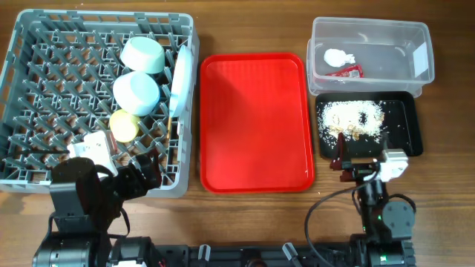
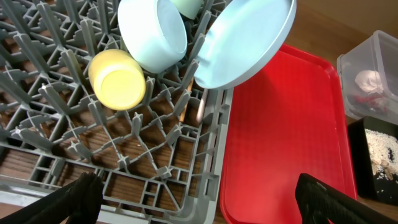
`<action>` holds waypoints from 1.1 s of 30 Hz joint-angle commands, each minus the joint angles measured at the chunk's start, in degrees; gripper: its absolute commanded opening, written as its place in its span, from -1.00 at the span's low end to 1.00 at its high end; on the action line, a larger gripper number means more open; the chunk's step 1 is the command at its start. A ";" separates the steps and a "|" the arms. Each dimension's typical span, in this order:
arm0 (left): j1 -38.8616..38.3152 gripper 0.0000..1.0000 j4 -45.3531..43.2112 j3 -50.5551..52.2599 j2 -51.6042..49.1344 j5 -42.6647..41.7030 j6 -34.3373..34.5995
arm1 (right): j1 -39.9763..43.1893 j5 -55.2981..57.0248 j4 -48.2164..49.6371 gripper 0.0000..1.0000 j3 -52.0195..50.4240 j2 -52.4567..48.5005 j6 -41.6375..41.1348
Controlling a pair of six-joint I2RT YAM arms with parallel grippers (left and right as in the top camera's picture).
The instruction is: Sort waste into correct bins and load items into the dishwasher rack
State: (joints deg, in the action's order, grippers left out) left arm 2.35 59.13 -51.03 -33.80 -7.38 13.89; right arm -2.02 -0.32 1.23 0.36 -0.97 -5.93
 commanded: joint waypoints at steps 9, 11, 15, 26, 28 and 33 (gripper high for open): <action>-0.26 1.00 -0.13 0.20 0.15 -0.68 0.07 | 0.39 -0.15 -0.90 1.00 -0.07 0.76 -0.15; -0.26 1.00 -0.13 0.20 0.15 -0.68 0.07 | 0.39 -0.15 -0.90 0.99 -0.07 0.76 -0.13; -0.26 1.00 -0.13 0.20 0.15 -0.68 0.07 | 0.39 -0.17 -0.92 1.00 -0.07 0.76 -0.15; -0.28 1.00 -1.88 2.93 4.13 0.81 -0.20 | 0.39 -0.15 -0.92 1.00 -0.07 0.76 -0.15; -0.76 1.00 -9.62 9.46 8.98 0.76 -0.13 | 0.39 -0.15 -0.92 1.00 -0.07 0.76 -0.15; -4.35 1.00 -32.26 31.15 24.02 0.37 0.09 | 0.39 -0.15 -0.90 1.00 -0.07 0.76 -0.15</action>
State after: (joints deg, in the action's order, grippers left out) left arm -0.12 34.74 -30.28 -16.86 -7.11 13.96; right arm -2.02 -0.36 0.03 0.36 -0.89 -5.93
